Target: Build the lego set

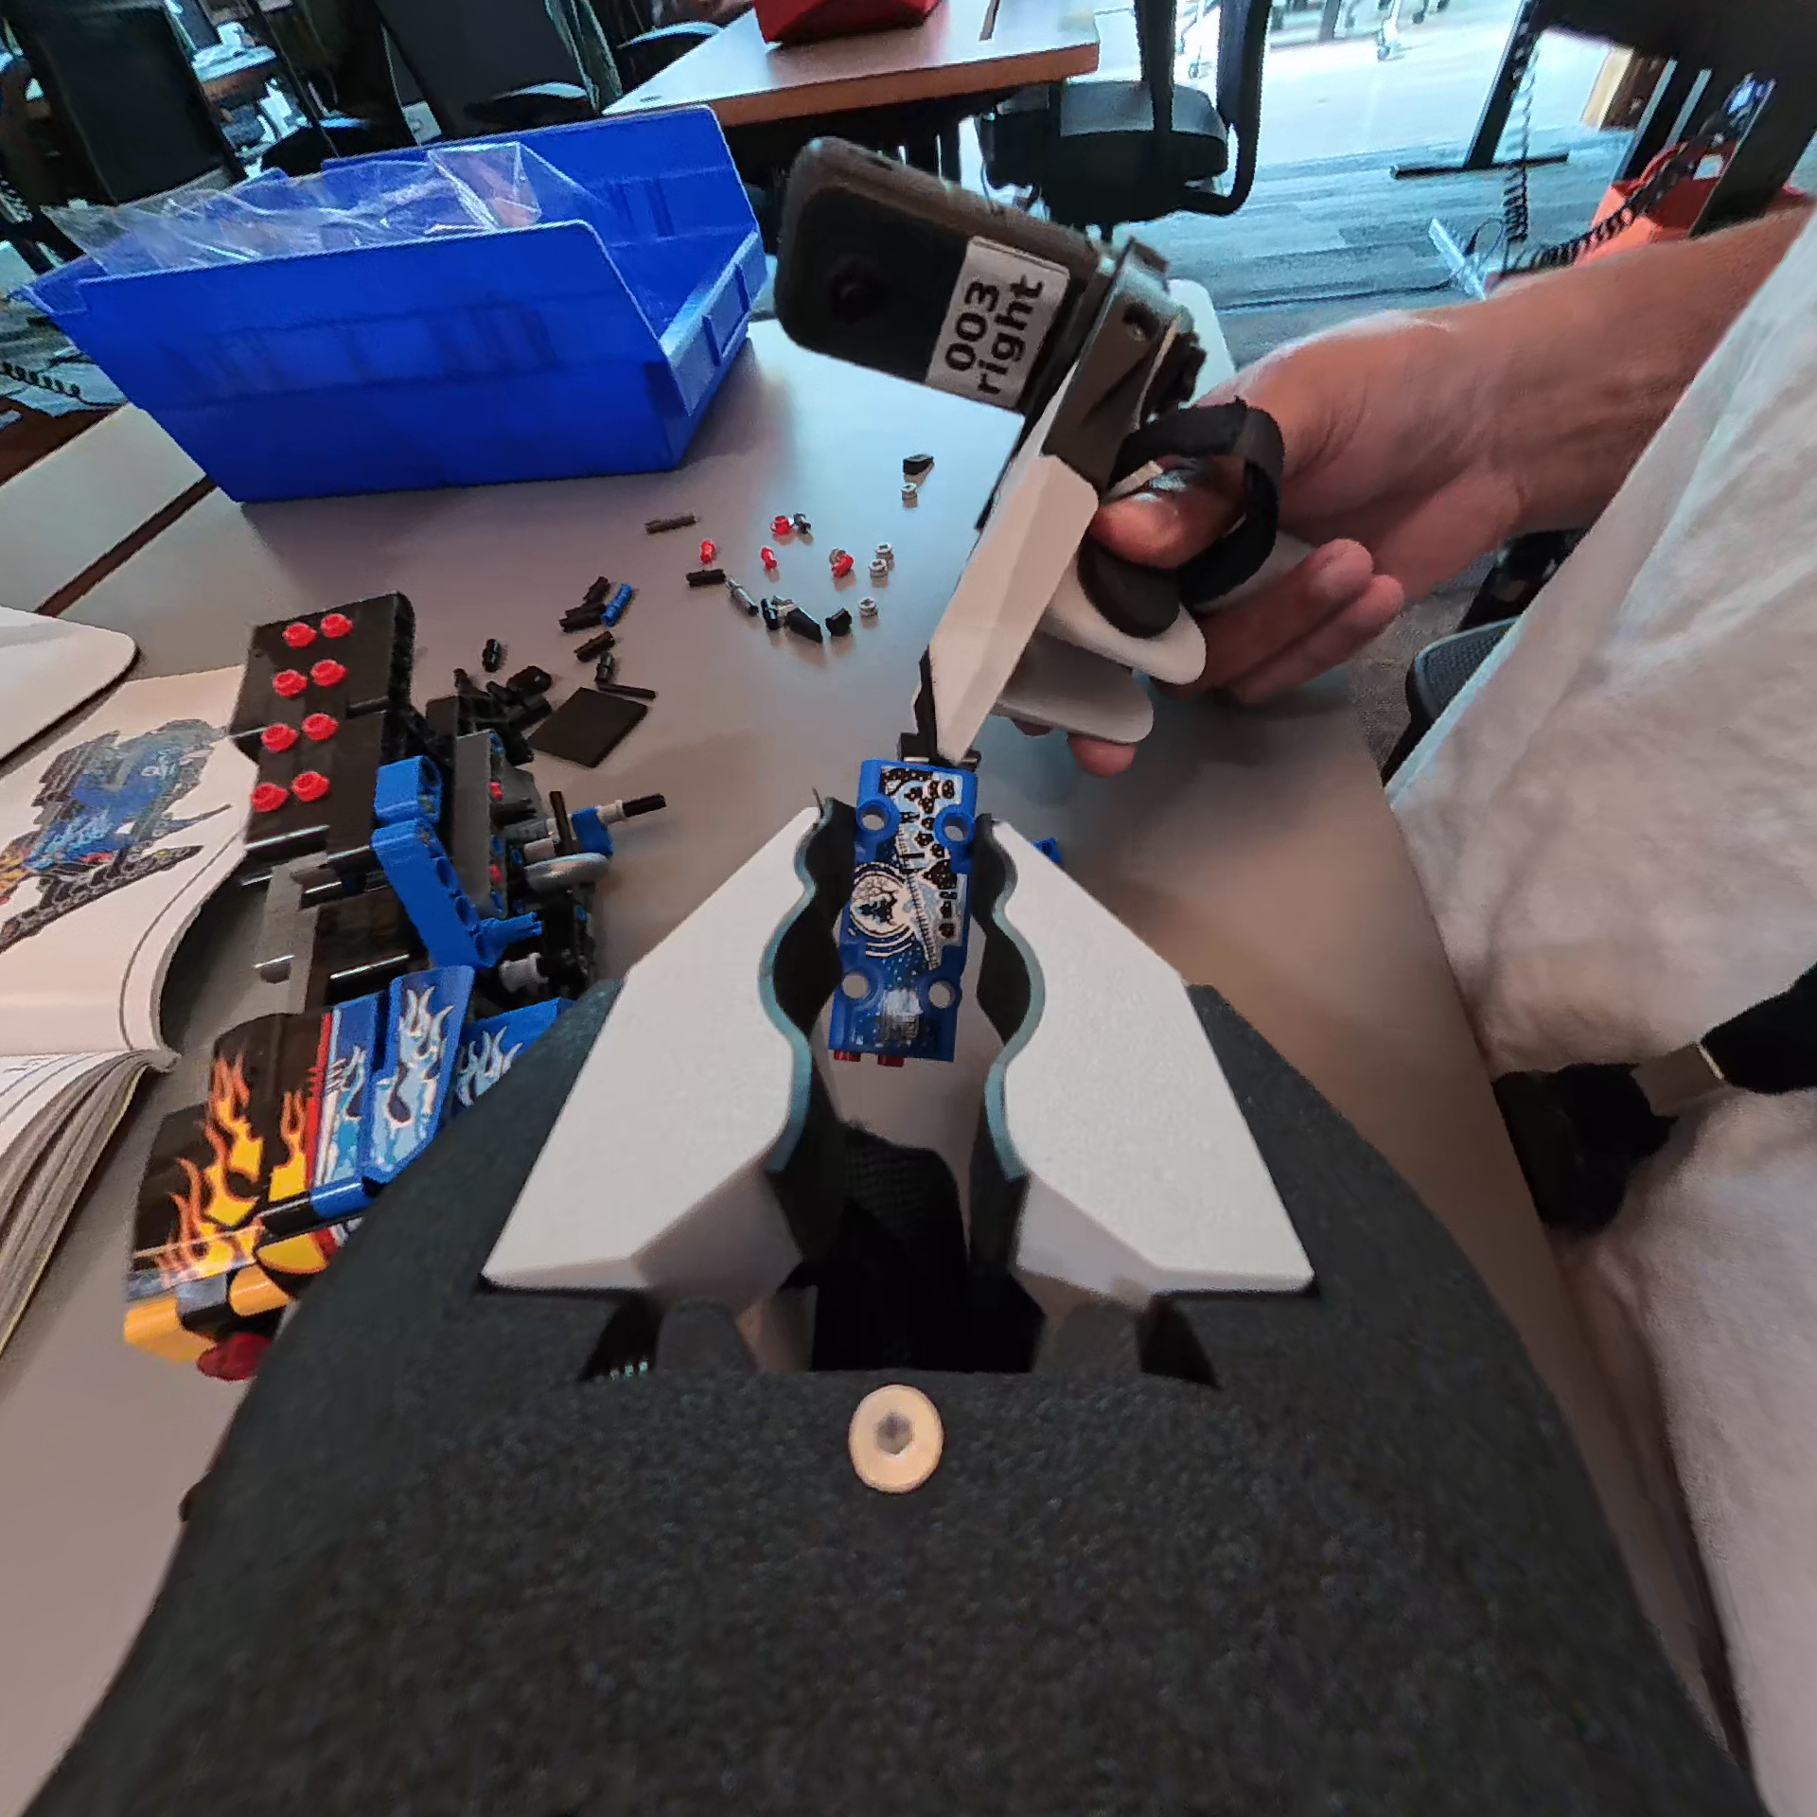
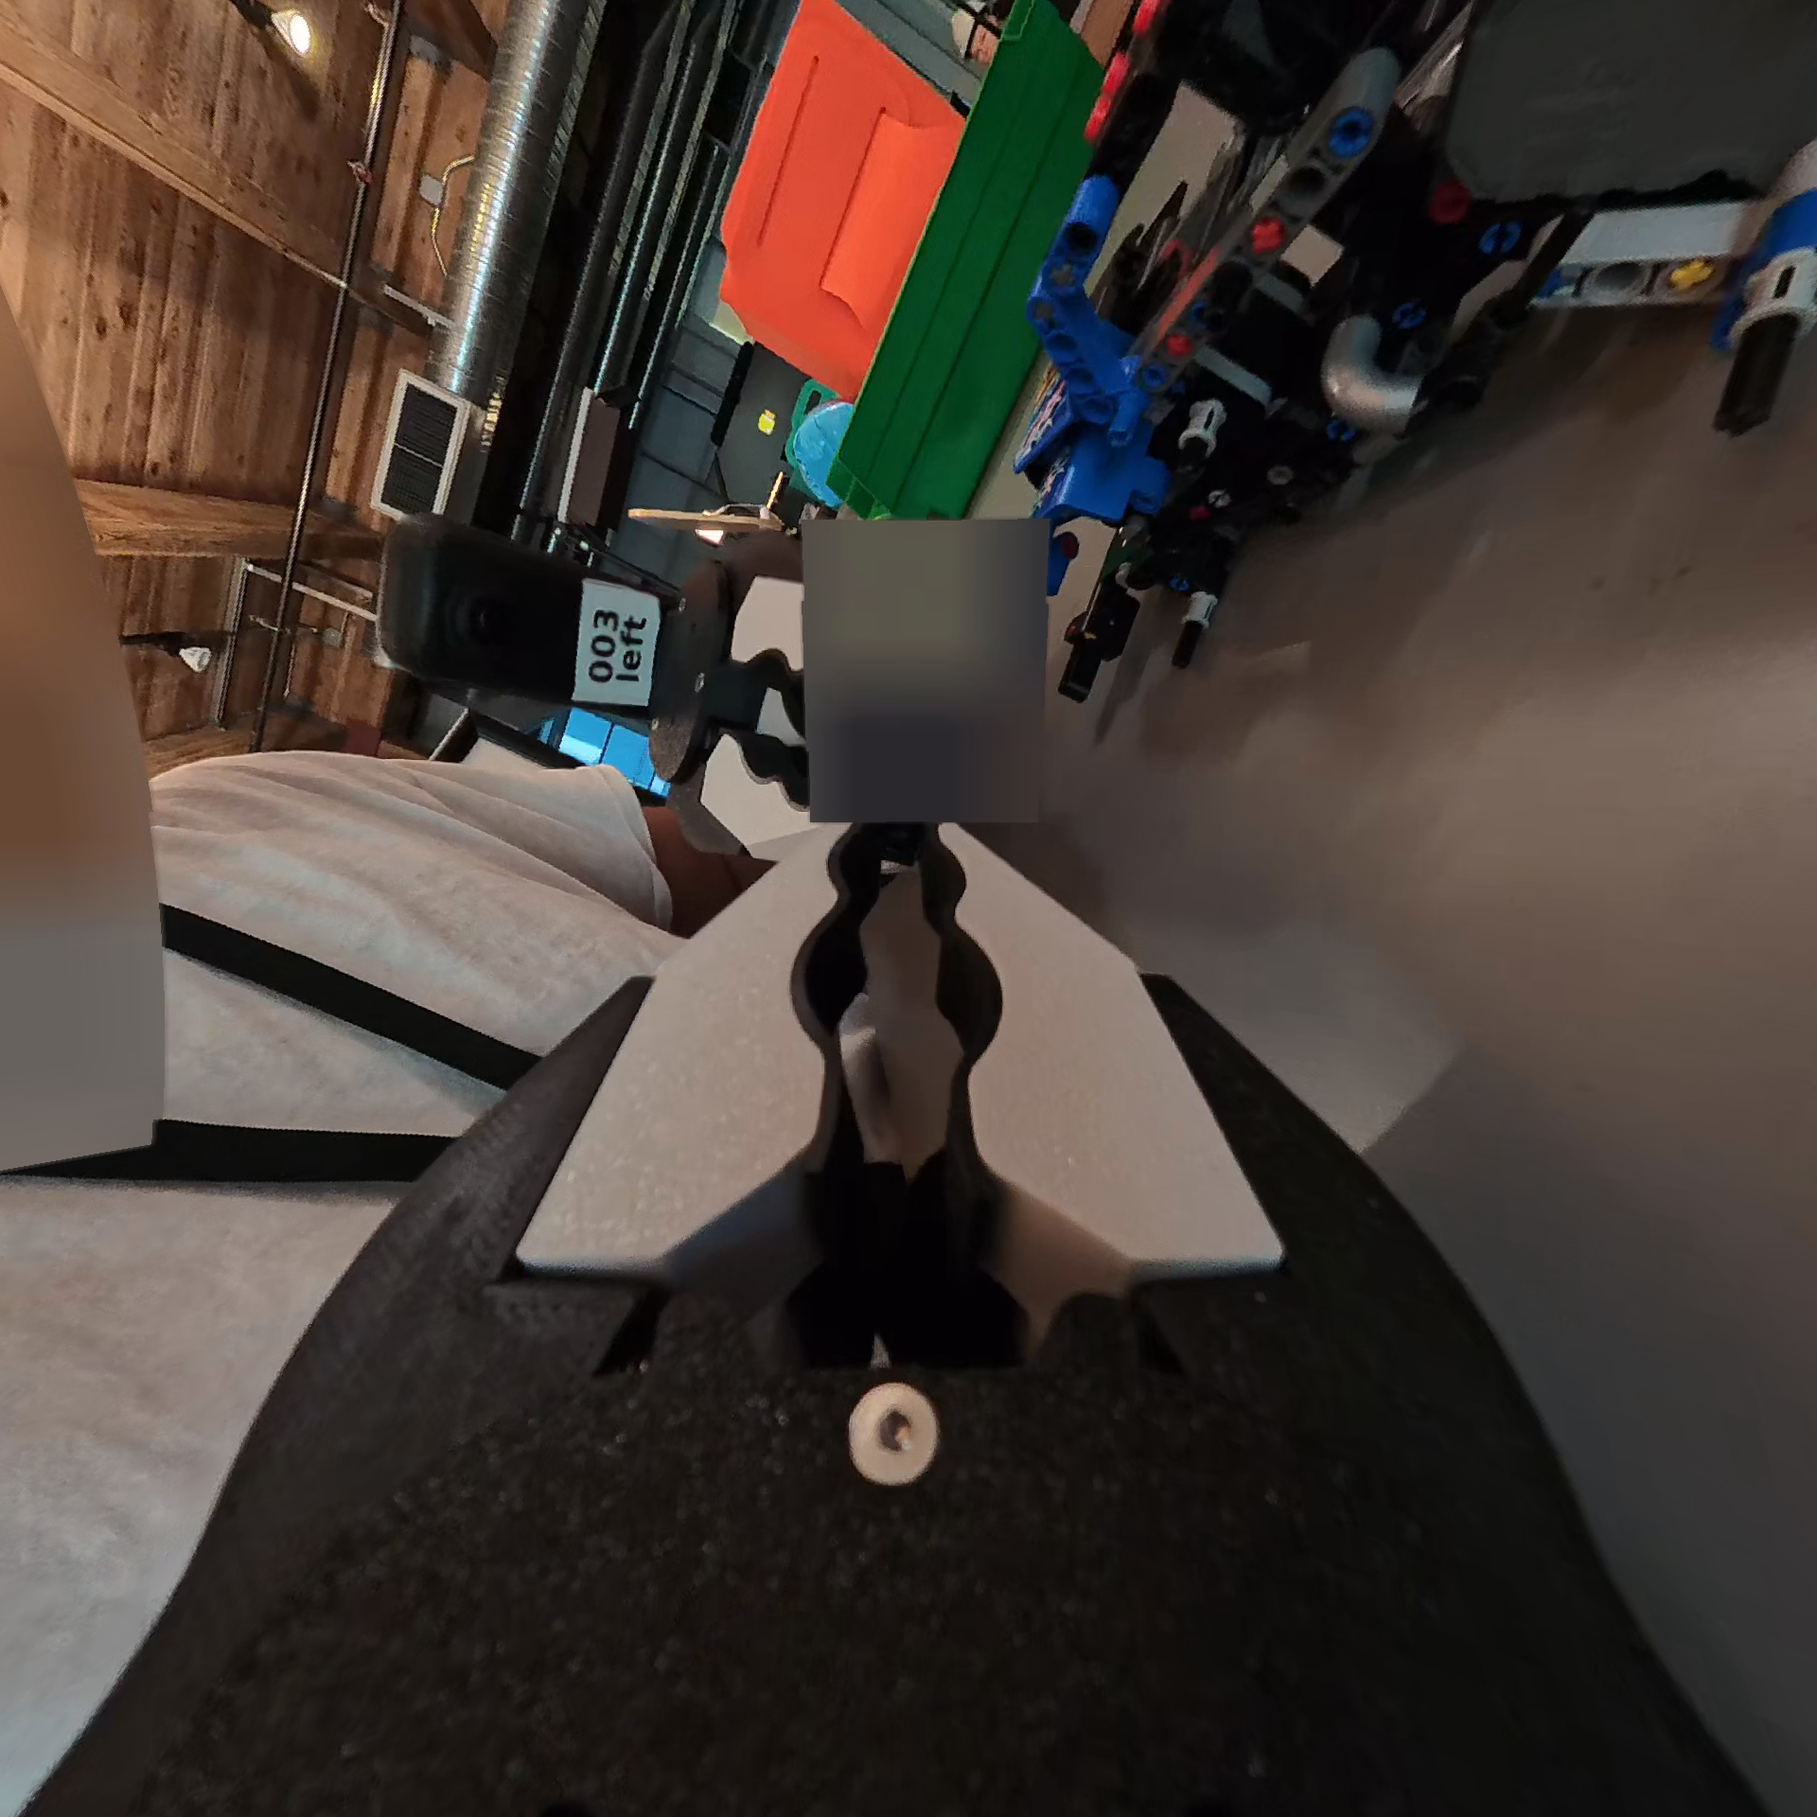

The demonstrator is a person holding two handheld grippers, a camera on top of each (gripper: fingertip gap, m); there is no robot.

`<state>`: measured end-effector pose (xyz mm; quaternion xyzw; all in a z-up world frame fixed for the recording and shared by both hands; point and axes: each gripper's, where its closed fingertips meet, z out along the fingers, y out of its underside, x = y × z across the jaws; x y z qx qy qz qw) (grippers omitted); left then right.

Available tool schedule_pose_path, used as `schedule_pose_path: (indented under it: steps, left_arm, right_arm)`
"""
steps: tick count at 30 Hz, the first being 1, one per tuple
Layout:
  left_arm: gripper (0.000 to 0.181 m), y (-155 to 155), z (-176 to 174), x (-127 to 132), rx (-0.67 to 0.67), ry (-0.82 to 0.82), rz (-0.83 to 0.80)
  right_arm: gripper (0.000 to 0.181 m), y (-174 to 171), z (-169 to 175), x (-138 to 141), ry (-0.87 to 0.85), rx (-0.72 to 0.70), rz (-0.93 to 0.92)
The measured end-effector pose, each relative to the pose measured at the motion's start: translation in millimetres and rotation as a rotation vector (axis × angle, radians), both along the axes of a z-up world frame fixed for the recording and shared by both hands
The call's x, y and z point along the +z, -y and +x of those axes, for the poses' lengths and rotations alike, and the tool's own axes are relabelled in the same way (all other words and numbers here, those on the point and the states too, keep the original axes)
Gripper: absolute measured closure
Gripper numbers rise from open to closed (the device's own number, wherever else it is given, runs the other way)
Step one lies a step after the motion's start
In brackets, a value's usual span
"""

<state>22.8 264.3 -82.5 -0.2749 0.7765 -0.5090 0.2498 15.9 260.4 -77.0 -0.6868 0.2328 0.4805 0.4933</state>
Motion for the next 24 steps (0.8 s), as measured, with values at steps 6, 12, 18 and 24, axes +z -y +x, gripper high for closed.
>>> schedule_pose_path:
  steps: [6, 12, 18, 24]
  left_arm:
    - [0.159, -1, 9, 7, 0.036, -0.049, -0.106]
    - [0.159, -15, 16, 19, 0.078, -0.153, -0.302]
    - [0.159, -17, 20, 39, 0.134, -0.291, -0.577]
    - [0.159, -22, 22, 48, 0.251, -0.267, -0.572]
  right_arm:
    - [0.174, -3, 10, 9, 0.025, -0.067, 0.054]
    - [0.135, -4, 30, 34, 0.758, -0.208, 0.192]
    - [0.116, -22, 22, 32, 1.477, -0.334, 0.134]
    - [0.118, -38, 16, 39, 1.662, -0.285, 0.103]
